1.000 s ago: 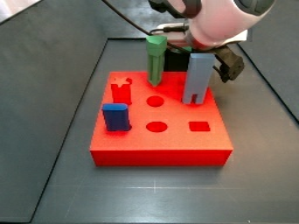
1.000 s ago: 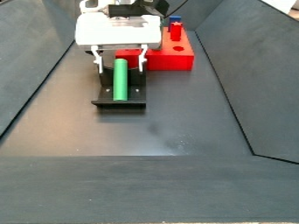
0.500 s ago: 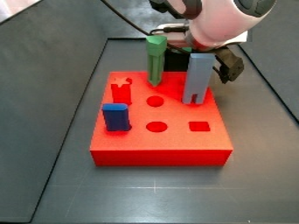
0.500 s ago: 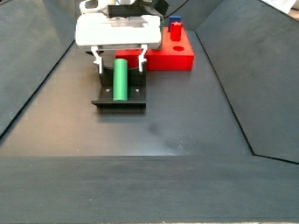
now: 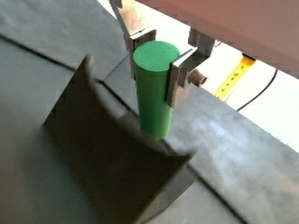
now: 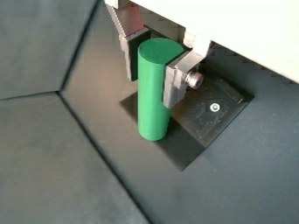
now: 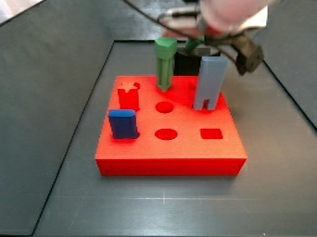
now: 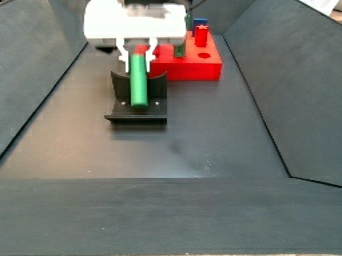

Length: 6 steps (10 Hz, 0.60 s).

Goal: Pick up the round object. Move up. Place the round object on the fixture. Regrasp the round object. Move to above the board. Insert the round object.
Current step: Move to above the board.

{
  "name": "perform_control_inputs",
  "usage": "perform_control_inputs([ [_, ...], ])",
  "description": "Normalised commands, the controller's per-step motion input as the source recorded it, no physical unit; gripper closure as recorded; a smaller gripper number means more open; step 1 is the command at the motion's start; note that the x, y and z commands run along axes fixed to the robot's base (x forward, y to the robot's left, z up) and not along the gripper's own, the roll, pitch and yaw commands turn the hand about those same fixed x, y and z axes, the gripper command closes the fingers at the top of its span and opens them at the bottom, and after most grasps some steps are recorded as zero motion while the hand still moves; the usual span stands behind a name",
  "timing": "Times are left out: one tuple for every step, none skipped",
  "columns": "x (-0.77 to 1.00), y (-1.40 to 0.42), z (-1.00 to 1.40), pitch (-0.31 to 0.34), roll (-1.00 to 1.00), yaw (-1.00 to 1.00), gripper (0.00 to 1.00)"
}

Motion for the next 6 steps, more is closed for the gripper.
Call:
perform_control_inputs([
  [-0.11, 0.02, 1.00, -0.116, -0.14, -0.13, 1.00],
  [-0.11, 0.02, 1.00, -0.081, -0.14, -0.16, 1.00],
  [-0.11, 0.02, 1.00, -0.047, -0.13, -0.16, 1.00],
  [-0.11, 0.03, 1.00, -0.013, -0.13, -0.15, 1.00],
  [-0.11, 0.03, 1.00, 0.029, -0.12, -0.13, 1.00],
  [-0.11, 0.03, 1.00, 0.058, -0.11, -0.11, 1.00],
])
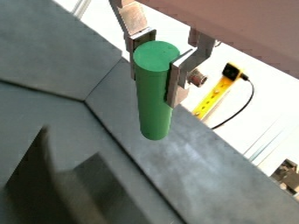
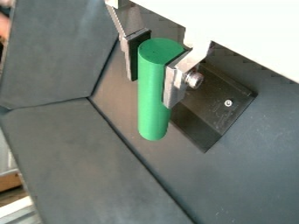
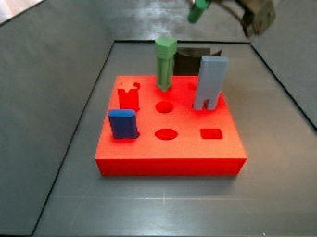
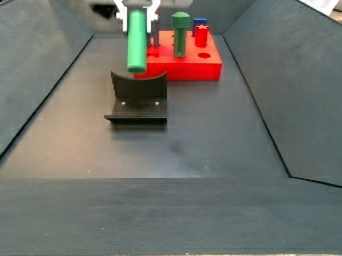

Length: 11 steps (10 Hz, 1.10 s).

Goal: Pick up the round object. Move up. Place the round object on the fixture. Regrasp the round object. Move to above the board. Insert the round object.
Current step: Move to above the board.

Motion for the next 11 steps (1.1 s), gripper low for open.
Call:
perform_control_inputs([
  [-0.11, 0.02, 1.00, 0.093, -0.10, -0.08, 1.00],
  [-0.10, 0.02, 1.00, 0.108, -0.09, -0.06, 1.00],
  [-0.10, 0.02, 1.00, 0.128, -0.07, -0.02, 1.00],
  [-0.10, 0.02, 1.00, 0.138, -0.06, -0.01, 1.00],
  [-0.09, 0.01, 1.00, 0.142, -0.05, 0.03, 1.00],
  [-0.09, 0.01, 1.00, 0.131, -0.05, 0.05, 1.00],
  [-0.08, 0.00, 1.00, 0.115, -0.04, 0.07, 1.00],
  [-0.07, 0.00, 1.00, 0.115, -0.04, 0.08, 1.00],
  [-0.03, -0.01, 0.79, 0.104, -0.04, 0.09, 1.00],
  [0.00, -0.02, 0.61, 0.103, -0.04, 0.09, 1.00],
  [0.01, -0.02, 0.44, 0.109, -0.04, 0.09, 1.00],
])
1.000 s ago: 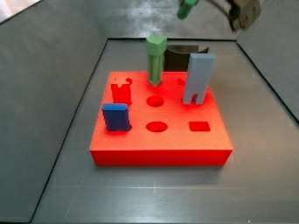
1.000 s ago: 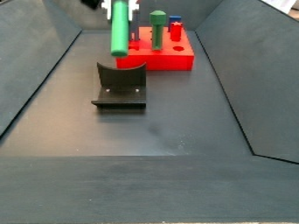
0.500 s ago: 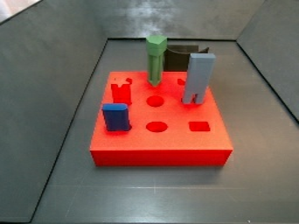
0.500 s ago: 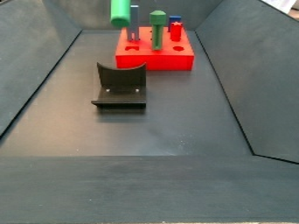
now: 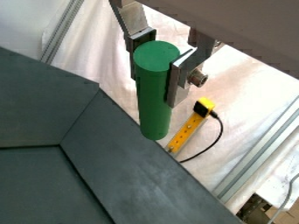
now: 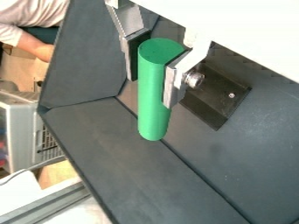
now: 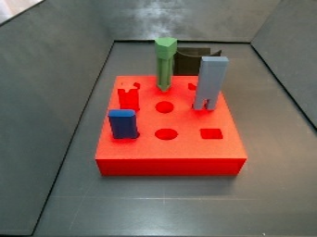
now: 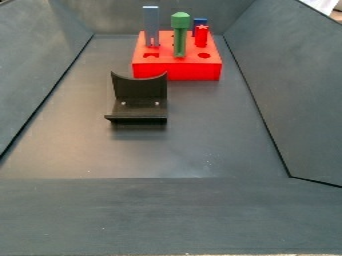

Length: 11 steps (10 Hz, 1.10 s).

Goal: Pick up the round object. Move up. Place the round object on the fixture. Regrasp the round object. Move to above the board. Insert the round object.
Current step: Move to above the board.

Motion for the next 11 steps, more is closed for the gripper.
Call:
perform_control_inputs([
  [0.02, -0.02, 0.21, 0.111, -0.04, 0.09, 1.00],
  [-0.35, -1.00, 0.03, 0.062, -1.00, -0.09, 1.00],
  [-0.35, -1.00, 0.03, 0.056, -1.00, -0.09, 1.00],
  [-0.37, -1.00, 0.05, 0.054, -1.00, -0.09, 1.00],
  [-0.38, -1.00, 0.03, 0.051, -1.00, -0.08, 1.00],
  [-0.38, -1.00, 0.03, 0.052, -1.00, -0.08, 1.00],
  [-0.39, -1.00, 0.04, 0.057, -1.00, -0.08, 1.00],
  [-0.40, -1.00, 0.03, 0.055, -1.00, -0.07, 1.00],
  [-0.42, -1.00, 0.03, 0.052, -1.00, -0.07, 1.00],
  [-0.43, -1.00, 0.03, 0.051, -1.00, -0.07, 1.00],
  [-0.29, -0.60, 0.02, 0.041, -1.00, -0.06, 1.00],
])
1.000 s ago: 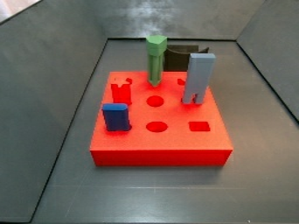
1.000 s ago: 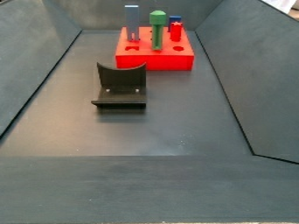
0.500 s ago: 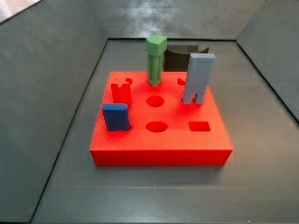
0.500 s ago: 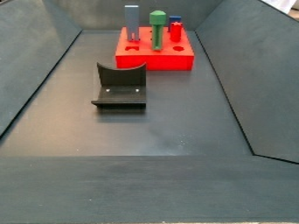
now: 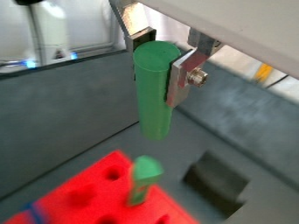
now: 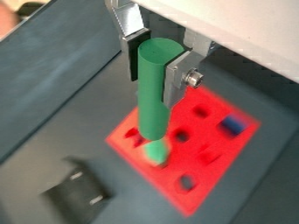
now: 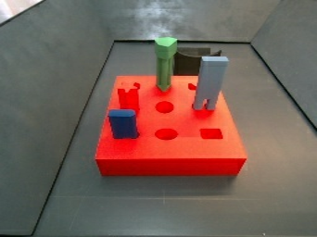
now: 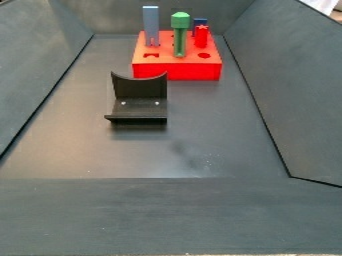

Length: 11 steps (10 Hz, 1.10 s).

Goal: Pick up the round object. Move up. Place the round object on the fixture. Regrasp the round object. Move to above the board. Insert the round object.
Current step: Move to above the board, then insert the round object.

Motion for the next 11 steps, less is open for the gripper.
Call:
perform_control_inputs([
  [-0.15, -0.22, 0.00, 0.033, -0.94, -0.04, 1.00],
  [-0.09, -0.08, 0.00, 0.015, -0.72, -0.03, 1.00],
  [-0.07, -0.05, 0.00, -0.006, -0.50, -0.02, 1.00],
  [-0.05, -0.04, 0.00, -0.021, -0.32, -0.01, 1.00],
  [0.00, 0.01, -0.76, -0.010, 0.00, -0.79, 1.00],
  [-0.06, 0.00, -0.68, -0.019, 0.00, -0.79, 1.00],
  [-0.05, 0.05, -0.77, -0.040, 0.00, -0.84, 1.00],
  [0.00, 0.07, -0.89, -0.063, -0.06, -0.81, 1.00],
  [0.13, 0.03, -0.74, -0.100, -0.13, -0.62, 1.00],
  [0.30, 0.03, -0.60, -0.139, -0.20, -0.47, 1.00],
  [0.37, 0.02, -0.56, -0.144, -0.24, -0.38, 1.00],
])
